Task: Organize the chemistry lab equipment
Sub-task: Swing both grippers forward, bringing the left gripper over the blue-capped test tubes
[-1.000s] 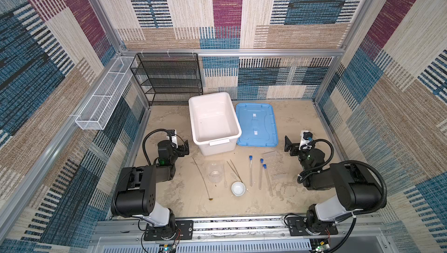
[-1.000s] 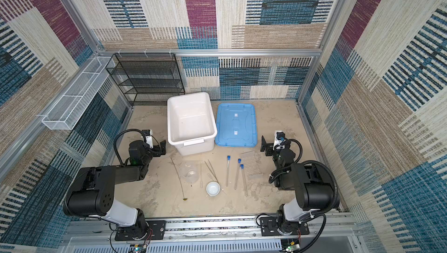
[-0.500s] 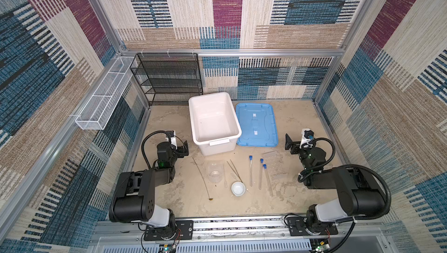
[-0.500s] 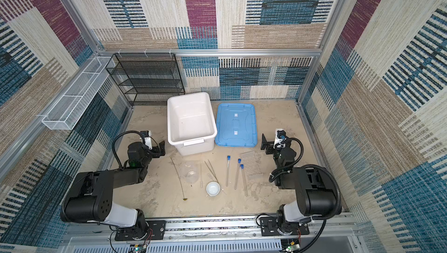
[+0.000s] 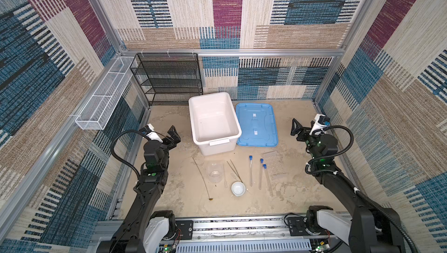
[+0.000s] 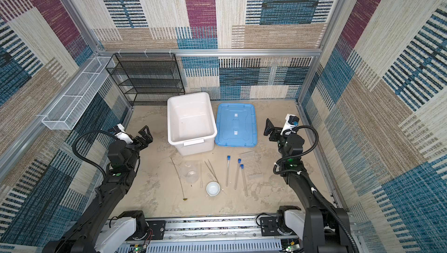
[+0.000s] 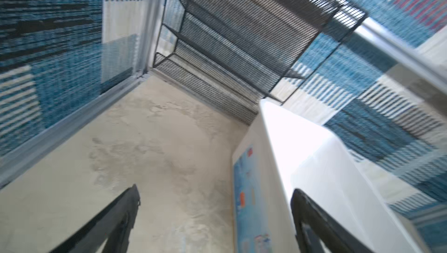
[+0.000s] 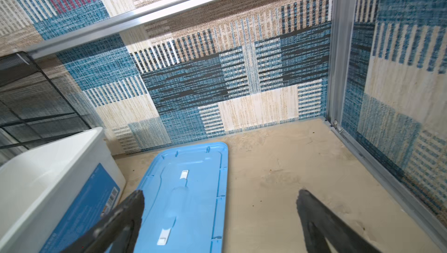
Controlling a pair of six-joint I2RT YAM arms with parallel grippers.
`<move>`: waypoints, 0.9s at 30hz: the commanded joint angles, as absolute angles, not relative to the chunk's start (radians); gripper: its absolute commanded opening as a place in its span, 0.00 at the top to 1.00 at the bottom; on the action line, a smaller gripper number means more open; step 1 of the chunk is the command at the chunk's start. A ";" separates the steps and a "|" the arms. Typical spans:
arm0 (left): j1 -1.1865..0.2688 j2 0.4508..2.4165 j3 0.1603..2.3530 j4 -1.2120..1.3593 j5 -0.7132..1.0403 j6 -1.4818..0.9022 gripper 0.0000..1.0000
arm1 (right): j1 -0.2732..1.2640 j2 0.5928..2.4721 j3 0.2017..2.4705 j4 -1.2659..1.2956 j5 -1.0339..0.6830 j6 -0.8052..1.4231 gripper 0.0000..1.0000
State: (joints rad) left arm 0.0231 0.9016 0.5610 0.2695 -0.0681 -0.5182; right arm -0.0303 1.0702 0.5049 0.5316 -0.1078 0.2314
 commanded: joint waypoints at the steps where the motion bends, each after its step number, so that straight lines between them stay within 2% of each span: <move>1: 0.008 0.867 0.658 0.052 0.072 -0.621 0.01 | -0.029 1.033 0.535 0.347 -0.281 0.292 0.00; 4: -0.049 0.852 0.730 -0.040 0.126 -0.623 0.01 | -0.028 1.020 0.573 0.311 -0.426 0.324 0.01; 7: -0.167 0.872 0.816 -0.137 0.138 -0.594 0.02 | -0.003 1.034 0.639 0.217 -0.503 0.311 0.00; 14: -0.501 1.004 0.987 -0.332 0.067 -0.554 0.06 | 0.095 1.057 0.737 -0.006 -0.522 0.273 0.01; 19: -0.735 1.102 1.070 -0.416 -0.059 -0.525 0.07 | 0.113 1.059 0.735 -0.094 -0.536 0.267 0.03; 27: -0.955 1.363 1.190 -0.475 -0.118 -0.491 0.14 | 0.114 1.040 0.692 -0.140 -0.527 0.258 0.07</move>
State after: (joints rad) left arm -0.9211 1.3174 1.1603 -0.4236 -0.0692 -0.5232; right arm 0.1120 1.0454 0.6960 -0.1238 -0.5159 0.2672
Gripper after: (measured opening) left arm 0.864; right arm 0.939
